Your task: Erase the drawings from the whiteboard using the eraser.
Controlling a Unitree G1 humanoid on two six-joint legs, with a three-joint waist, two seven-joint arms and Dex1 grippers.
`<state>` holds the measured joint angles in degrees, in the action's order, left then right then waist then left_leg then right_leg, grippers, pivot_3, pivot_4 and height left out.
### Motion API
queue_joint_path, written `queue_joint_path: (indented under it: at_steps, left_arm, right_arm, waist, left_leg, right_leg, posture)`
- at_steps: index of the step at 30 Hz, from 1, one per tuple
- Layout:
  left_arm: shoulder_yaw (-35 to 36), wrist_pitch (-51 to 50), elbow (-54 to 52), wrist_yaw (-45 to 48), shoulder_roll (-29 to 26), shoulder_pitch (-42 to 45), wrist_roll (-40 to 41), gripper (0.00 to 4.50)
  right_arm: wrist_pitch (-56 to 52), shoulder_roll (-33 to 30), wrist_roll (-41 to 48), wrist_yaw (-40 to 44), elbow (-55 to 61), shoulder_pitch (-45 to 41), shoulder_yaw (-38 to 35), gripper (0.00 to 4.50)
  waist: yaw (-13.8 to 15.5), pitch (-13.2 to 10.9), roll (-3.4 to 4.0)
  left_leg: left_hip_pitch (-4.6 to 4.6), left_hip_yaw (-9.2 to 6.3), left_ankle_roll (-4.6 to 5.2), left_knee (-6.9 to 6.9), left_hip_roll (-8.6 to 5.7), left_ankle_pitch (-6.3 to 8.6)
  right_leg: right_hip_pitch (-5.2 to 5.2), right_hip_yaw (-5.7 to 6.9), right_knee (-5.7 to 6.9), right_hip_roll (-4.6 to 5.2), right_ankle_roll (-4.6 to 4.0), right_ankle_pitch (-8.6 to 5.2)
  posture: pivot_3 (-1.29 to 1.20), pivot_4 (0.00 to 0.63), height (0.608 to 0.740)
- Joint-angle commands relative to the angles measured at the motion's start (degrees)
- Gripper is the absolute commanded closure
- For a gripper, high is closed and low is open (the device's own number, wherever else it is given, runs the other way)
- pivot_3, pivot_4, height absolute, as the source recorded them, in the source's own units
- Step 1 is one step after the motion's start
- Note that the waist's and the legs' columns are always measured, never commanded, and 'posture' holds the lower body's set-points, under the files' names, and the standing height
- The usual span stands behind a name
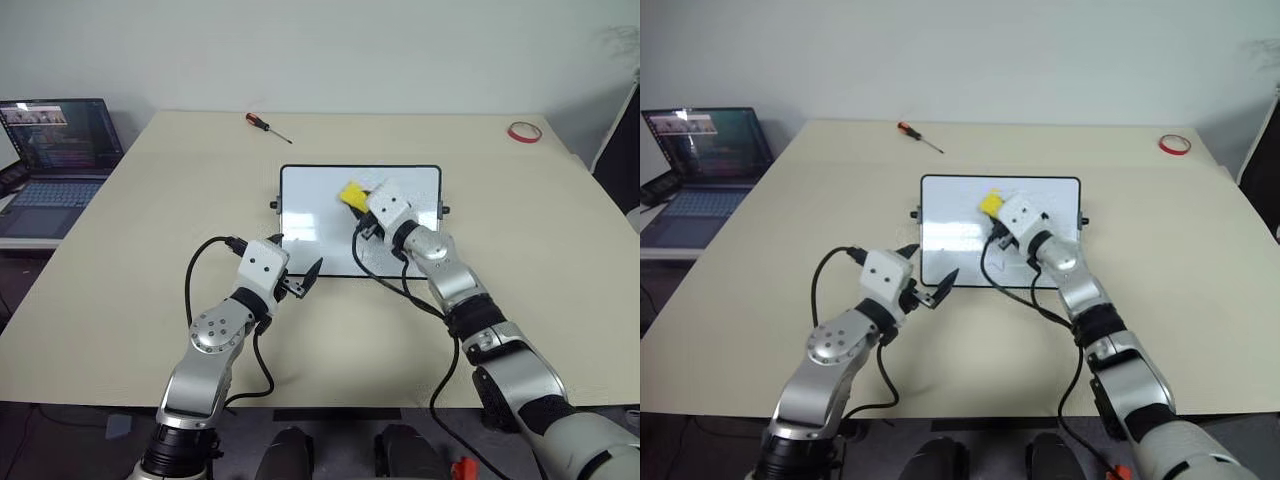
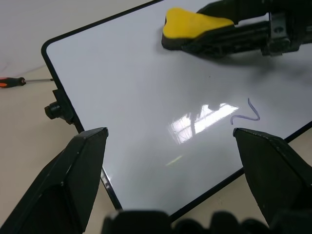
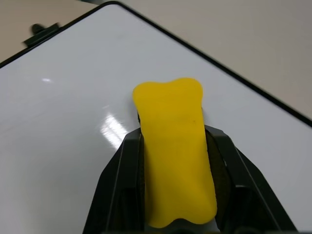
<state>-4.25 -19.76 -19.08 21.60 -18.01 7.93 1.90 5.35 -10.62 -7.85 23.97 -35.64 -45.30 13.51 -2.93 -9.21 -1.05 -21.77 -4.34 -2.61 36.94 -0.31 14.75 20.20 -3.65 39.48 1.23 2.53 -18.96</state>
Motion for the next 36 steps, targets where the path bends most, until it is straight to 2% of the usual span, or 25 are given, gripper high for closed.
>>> queue_joint_path:
  at_steps: [1,7,13,16,25,29,31,36]
  left_arm:
    - [0.24,0.83,-0.95,0.07,0.0,0.61,0.38,0.0]
    - [0.54,0.99,-0.8,0.12,-0.14,0.46,0.3,0.0]
    - [0.35,1.39,0.1,0.45,-0.14,1.35,0.35,0.0]
    - [0.32,1.57,0.97,0.55,-0.03,2.71,0.4,0.0]
    - [-0.01,1.93,1.57,0.84,0.08,3.47,0.57,0.0]
    - [0.4,2.44,-0.26,2.12,-0.94,2.64,1.18,0.0]
    - [0.79,2.85,-0.77,2.54,-1.29,2.25,1.48,0.0]
    - [0.7,3.5,-3.04,5.01,-2.85,-2.01,2.73,0.0]
  right_arm:
    - [-5.94,-2.46,-2.08,1.52,-1.56,2.59,0.71,3.21]
    - [-6.66,-4.64,-2.11,-4.9,-5.42,0.38,-2.71,3.21]
    - [-4.06,-5.1,-1.22,-10.37,-9.02,-2.04,-5.03,3.21]
    - [-3.48,-5.3,-1.3,-12.06,-9.39,-2.02,-5.55,3.21]
    - [-1.99,-3.49,3.33,-7.94,-2.93,0.83,-6.8,3.21]
    - [-8.45,-3.5,10.12,-0.23,13.19,6.58,-8.24,3.21]
    - [-14.75,-4.42,12.48,1.71,19.62,7.92,-9.23,3.21]
    - [-32.55,-9.11,22.17,5.43,38.95,14.87,-14.52,3.21]
  waist:
    - [0.0,0.0,0.0]
    - [0.76,0.01,-0.01]
    - [1.28,-0.1,0.02]
    - [1.27,-0.1,0.01]
    - [1.25,-0.13,0.0]
    - [1.1,-0.19,0.04]
    - [1.07,-0.21,0.09]
    - [1.27,-0.23,0.11]
  left_leg:
    - [0.01,0.0,0.0,0.0,0.0,0.0]
    - [0.13,-0.1,0.01,0.05,-0.04,-0.01]
    - [0.87,-0.21,0.15,0.01,-0.03,-0.12]
    - [0.9,-0.21,0.15,0.01,-0.03,-0.12]
    - [0.83,-0.18,0.15,-0.06,-0.03,-0.11]
    - [0.55,-0.16,0.12,-0.13,-0.02,-0.09]
    - [-0.13,-0.15,0.11,-0.12,-0.01,-0.09]
    - [-1.25,-0.14,0.09,-0.11,0.03,-0.1]
  right_leg:
    - [-0.01,0.0,0.0,0.0,0.0,0.0]
    - [-0.21,0.09,-0.06,0.0,0.03,0.03]
    - [-0.9,0.17,-0.55,0.02,0.03,0.14]
    - [-0.93,0.16,-0.57,0.03,0.03,0.14]
    - [-0.97,0.15,-0.6,0.06,0.03,0.14]
    - [-0.86,0.13,-0.6,0.05,0.03,0.14]
    - [-0.12,0.12,-0.5,0.05,0.03,0.17]
    - [0.97,0.12,-0.51,0.07,0.03,0.18]
  posture:
    - [0.0,0.15,0.74]
    - [0.0,0.15,0.74]
    - [0.0,0.15,0.74]
    - [0.0,0.15,0.74]
    - [0.0,0.15,0.74]
    - [0.0,0.15,0.74]
    - [0.0,0.15,0.74]
    - [0.0,0.15,0.74]
